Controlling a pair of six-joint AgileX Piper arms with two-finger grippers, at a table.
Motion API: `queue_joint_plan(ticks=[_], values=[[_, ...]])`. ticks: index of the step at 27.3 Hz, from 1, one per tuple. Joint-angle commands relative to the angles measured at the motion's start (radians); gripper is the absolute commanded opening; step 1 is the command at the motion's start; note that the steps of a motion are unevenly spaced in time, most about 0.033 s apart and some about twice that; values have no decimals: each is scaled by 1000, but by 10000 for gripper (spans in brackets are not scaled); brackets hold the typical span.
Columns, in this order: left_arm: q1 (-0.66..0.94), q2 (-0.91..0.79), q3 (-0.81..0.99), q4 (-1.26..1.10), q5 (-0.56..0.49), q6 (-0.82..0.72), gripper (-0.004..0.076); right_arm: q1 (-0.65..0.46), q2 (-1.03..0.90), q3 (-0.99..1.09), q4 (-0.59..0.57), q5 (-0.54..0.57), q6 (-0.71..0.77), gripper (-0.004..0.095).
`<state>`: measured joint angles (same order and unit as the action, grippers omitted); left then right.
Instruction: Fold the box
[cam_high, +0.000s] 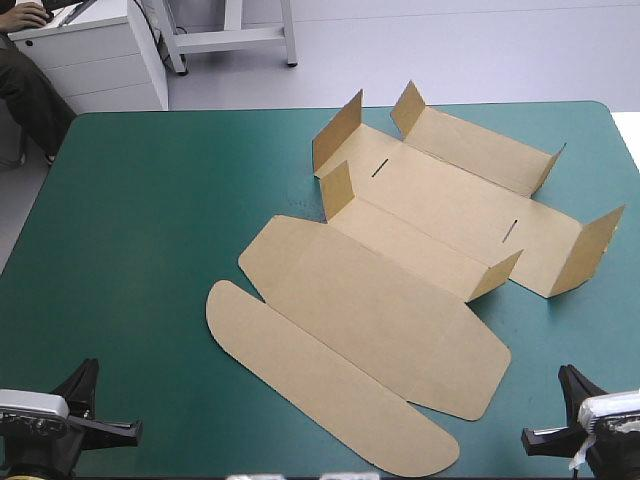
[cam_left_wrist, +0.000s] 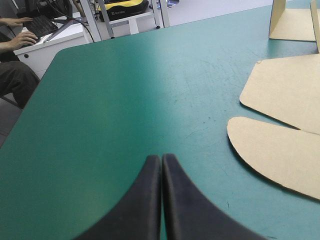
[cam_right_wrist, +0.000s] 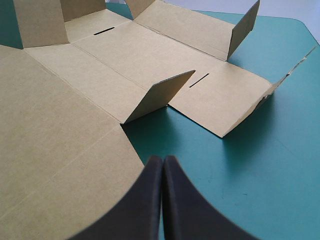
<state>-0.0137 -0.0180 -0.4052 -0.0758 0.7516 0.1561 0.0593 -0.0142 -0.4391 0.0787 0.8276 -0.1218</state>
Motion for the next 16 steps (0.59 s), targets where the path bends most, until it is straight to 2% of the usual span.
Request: queue_joint_plan(ticks=[1,10,12,14,16], values=[[-4,-11,-22,-4,-81,-10,-10,-4,-21,-31,-4,-76,-4,-20],[-4,-11,-22,-4,-81,-10,-10,-4,-21,-31,-4,-73,-4,-3],[-4,-11,-22,-4,-81,-10,-10,-4,-21,-31,-2,-73,-4,40],[-4,-11,-22,-4,-81,-10,-10,-4,-21,-31,-2,-73,-4,127],[-4,-11,-22,-4,-81,-10,-10,-4,-21,-31,-2,-73,-4,257]])
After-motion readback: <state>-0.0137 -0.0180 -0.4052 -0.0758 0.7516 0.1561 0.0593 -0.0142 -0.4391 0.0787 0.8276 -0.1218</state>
